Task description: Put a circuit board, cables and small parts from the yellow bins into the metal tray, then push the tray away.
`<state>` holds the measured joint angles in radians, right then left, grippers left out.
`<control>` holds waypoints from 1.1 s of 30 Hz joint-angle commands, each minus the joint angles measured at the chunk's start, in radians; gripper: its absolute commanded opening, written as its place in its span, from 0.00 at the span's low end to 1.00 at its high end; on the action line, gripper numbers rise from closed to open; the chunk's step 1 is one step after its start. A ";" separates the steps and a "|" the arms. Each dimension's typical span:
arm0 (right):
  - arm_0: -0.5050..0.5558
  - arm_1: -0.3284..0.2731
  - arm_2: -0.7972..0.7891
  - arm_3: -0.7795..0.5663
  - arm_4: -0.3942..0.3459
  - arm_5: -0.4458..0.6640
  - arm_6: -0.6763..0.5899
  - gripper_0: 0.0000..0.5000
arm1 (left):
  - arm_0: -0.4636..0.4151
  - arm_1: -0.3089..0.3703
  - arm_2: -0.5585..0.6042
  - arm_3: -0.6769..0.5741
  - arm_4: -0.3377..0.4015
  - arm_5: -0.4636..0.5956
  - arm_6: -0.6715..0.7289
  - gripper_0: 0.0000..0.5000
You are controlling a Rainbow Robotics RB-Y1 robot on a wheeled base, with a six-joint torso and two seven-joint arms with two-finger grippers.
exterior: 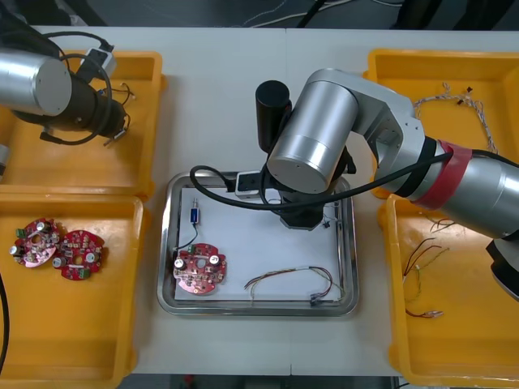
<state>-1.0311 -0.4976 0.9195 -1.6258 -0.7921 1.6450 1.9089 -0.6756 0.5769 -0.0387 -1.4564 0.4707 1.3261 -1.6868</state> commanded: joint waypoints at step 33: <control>-0.026 0.001 -0.051 -0.002 -0.021 -0.002 0.045 0.96 | 0.002 -0.012 -0.087 0.094 0.029 -0.130 -0.060 1.00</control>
<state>-1.0311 -0.4960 0.9064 -1.6216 -0.7985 1.6445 1.9095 -0.6756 0.5767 -0.1061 -1.3551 0.4918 1.2092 -1.6869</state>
